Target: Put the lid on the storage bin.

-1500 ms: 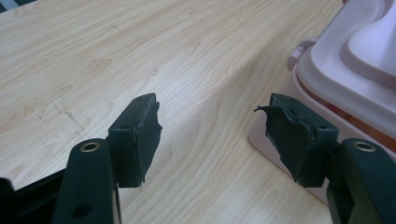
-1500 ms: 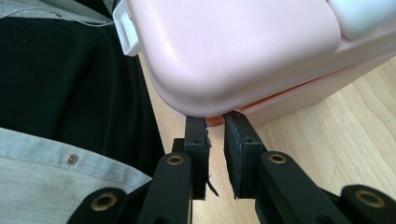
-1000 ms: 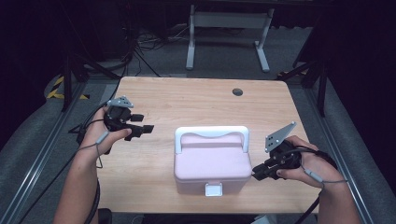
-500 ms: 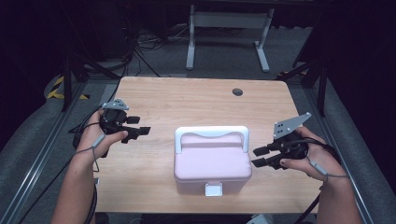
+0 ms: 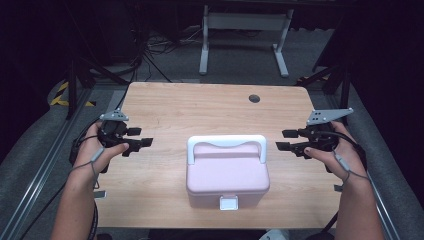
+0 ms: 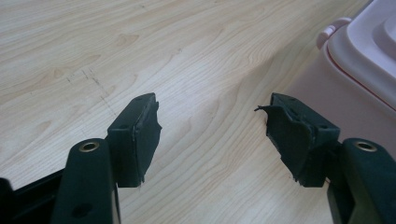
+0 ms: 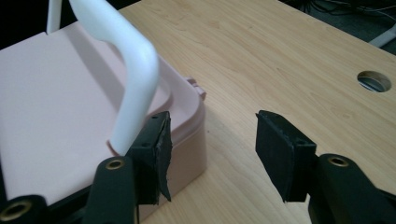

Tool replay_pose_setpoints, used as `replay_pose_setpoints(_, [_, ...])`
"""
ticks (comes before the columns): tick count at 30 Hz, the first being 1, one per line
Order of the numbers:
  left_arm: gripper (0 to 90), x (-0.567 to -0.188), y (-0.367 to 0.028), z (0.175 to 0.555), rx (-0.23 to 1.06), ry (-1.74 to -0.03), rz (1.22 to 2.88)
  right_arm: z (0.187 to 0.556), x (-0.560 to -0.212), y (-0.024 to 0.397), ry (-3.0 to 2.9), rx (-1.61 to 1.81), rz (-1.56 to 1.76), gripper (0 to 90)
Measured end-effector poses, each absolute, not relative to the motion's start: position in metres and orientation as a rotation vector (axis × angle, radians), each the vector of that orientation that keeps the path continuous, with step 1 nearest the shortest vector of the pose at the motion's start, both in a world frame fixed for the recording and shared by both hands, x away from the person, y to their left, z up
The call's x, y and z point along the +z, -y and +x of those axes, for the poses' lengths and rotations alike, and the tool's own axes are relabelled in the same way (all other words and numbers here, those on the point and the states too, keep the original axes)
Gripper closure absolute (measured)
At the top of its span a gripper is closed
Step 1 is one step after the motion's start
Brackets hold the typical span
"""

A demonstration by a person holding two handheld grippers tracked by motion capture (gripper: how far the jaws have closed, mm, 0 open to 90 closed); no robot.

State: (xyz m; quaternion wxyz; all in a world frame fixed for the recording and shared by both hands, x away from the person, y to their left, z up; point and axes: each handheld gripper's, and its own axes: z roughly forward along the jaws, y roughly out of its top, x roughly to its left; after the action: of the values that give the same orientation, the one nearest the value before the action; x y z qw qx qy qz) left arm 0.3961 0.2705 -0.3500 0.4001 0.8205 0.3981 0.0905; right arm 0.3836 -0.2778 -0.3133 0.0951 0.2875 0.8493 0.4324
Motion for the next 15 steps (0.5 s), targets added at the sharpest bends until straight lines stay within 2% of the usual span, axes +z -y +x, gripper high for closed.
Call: replay_pose_setpoints(15, [34.7, -0.365, -0.274, 0.408, 0.215, -1.011, 2.102, 0.41, -0.34, 0.302, -2.481, 1.226, 0.927, 39.8])
